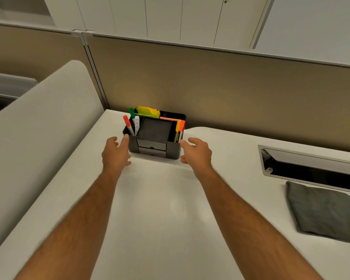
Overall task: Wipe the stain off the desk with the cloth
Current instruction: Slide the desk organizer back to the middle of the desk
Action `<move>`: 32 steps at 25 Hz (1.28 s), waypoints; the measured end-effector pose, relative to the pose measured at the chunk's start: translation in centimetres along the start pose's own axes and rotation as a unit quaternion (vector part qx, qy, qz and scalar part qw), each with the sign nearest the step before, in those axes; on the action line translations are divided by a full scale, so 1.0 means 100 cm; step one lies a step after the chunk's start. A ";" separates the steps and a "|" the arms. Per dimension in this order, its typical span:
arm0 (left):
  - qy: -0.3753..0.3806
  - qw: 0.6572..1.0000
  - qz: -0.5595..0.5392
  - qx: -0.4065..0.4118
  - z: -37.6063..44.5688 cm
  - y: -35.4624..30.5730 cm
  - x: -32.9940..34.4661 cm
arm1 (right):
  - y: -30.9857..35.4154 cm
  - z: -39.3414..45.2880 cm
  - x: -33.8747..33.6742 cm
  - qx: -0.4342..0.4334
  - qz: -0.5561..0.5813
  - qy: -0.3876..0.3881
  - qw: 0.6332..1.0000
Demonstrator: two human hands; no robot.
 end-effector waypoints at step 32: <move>0.047 0.998 0.005 0.052 -0.120 -0.055 0.129 | -0.020 -0.002 -0.177 0.047 0.085 -0.155 0.983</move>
Point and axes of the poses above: each hand's wrist, its own z-axis towards the middle knuckle, its own x-axis out of the palm, y = z × x, the point moved 3 cm from there along z, towards the middle knuckle, and after that the axes turned 8 degrees about z, right-handed, at the moved point
